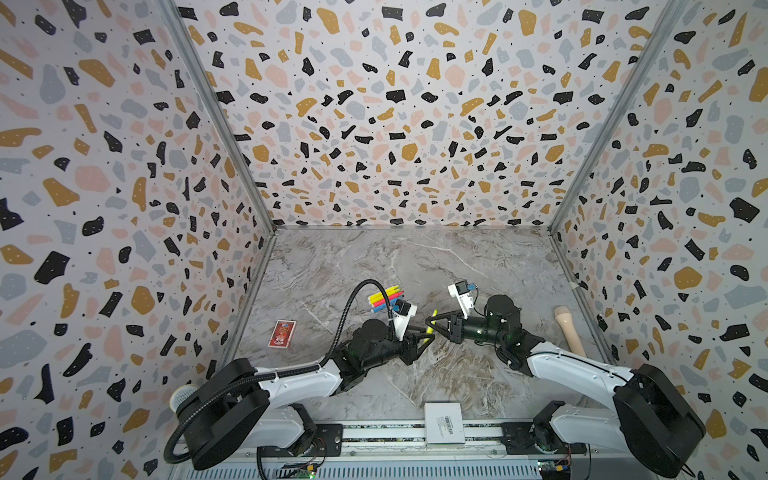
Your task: Insert the pens into the pen caps
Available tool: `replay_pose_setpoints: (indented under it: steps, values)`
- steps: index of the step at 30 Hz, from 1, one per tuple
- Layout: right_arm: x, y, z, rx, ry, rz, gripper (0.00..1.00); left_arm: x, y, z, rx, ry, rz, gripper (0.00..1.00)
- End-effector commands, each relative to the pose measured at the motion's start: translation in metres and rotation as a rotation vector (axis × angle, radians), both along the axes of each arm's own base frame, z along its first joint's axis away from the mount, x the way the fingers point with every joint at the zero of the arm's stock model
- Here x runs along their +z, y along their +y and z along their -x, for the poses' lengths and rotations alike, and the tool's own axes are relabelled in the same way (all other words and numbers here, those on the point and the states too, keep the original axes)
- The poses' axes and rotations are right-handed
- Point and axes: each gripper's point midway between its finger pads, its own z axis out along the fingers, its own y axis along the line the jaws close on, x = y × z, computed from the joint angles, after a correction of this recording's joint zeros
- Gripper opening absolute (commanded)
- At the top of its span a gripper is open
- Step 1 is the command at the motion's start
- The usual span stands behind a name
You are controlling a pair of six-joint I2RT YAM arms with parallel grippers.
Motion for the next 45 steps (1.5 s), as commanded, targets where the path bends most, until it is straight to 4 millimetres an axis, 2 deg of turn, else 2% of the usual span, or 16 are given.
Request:
replay_pose_setpoints:
  steps: [1,7,16,19,26,29,31,32,34,35,39,45]
  values:
    - [0.027,0.003,-0.002,0.004,-0.076,-0.04,0.0,0.014,-0.004,-0.003,-0.009,-0.049,-0.008,0.4]
    - [0.028,0.006,-0.001,0.021,-0.073,-0.049,0.0,0.017,-0.005,-0.002,-0.014,-0.051,0.005,0.35]
    - [0.027,0.008,0.001,0.029,-0.069,-0.056,0.0,0.019,-0.01,-0.003,-0.028,-0.048,0.016,0.32]
    - [0.026,0.01,0.002,0.033,-0.065,-0.063,0.0,0.02,-0.01,-0.003,-0.03,-0.048,0.018,0.25]
    - [0.028,0.01,0.002,0.032,-0.065,-0.067,0.0,0.017,-0.01,-0.001,-0.037,-0.047,0.007,0.0]
    - [0.027,0.01,0.002,0.027,-0.063,-0.063,0.01,0.016,-0.009,-0.002,-0.031,-0.048,0.001,0.0]
    - [0.025,0.009,0.0,0.016,-0.06,-0.051,0.11,0.016,-0.007,-0.002,-0.024,-0.052,-0.007,0.0]
    - [0.024,0.008,-0.001,0.01,-0.061,-0.04,0.21,0.017,-0.006,-0.002,-0.022,-0.058,-0.01,0.0]
    - [0.02,0.005,-0.006,-0.022,-0.055,-0.004,0.51,0.016,-0.003,-0.003,-0.012,-0.067,-0.028,0.0]
    - [0.016,0.002,-0.01,-0.053,-0.045,0.027,0.6,0.015,-0.001,-0.004,-0.005,-0.071,-0.04,0.0]
    - [0.004,-0.018,-0.026,-0.186,-0.018,0.151,0.68,0.015,0.006,-0.009,0.036,-0.081,-0.067,0.0]
    - [-0.004,-0.055,-0.041,-0.302,0.031,0.209,0.7,0.019,0.018,-0.012,0.076,-0.092,-0.053,0.0]
